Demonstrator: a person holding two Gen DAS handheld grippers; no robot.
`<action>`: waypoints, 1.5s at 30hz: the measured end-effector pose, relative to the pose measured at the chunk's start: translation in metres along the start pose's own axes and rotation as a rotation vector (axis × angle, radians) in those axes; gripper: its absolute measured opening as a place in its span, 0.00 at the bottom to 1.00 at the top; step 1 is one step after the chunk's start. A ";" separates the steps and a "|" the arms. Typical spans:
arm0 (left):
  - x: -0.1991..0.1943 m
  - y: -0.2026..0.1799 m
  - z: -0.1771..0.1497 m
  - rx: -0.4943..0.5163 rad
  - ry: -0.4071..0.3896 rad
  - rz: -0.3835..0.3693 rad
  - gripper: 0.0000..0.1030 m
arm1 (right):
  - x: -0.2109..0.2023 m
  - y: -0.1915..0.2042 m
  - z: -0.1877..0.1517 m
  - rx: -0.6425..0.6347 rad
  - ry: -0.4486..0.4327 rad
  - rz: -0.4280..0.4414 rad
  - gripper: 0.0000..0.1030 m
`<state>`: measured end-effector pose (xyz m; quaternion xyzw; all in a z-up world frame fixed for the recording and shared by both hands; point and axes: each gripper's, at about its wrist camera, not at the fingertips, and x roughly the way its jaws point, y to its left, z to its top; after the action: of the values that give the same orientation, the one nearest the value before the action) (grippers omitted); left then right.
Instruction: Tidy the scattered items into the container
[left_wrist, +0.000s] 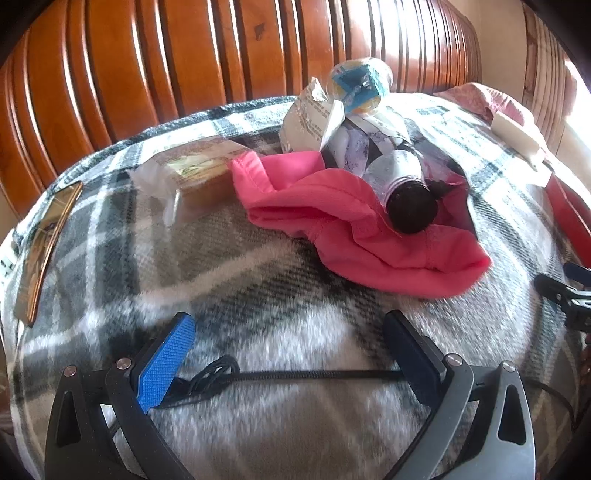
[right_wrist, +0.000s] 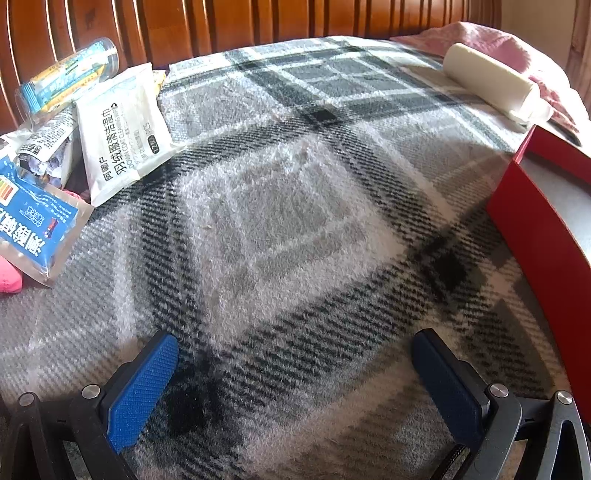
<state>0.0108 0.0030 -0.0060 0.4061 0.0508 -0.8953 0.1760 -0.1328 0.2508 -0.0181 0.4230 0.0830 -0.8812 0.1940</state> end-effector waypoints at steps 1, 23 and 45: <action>-0.004 0.001 -0.003 -0.007 0.001 0.013 1.00 | 0.002 -0.001 0.000 0.000 0.000 0.005 1.00; -0.085 0.091 0.029 -0.250 -0.223 0.100 1.00 | 0.013 0.148 0.072 -0.359 -0.099 0.302 0.52; 0.009 0.045 0.112 0.039 -0.192 0.115 1.00 | -0.042 0.084 0.056 -0.239 -0.051 0.308 0.34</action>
<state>-0.0585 -0.0675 0.0638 0.3242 -0.0070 -0.9193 0.2232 -0.1136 0.1681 0.0513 0.3820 0.1166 -0.8355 0.3775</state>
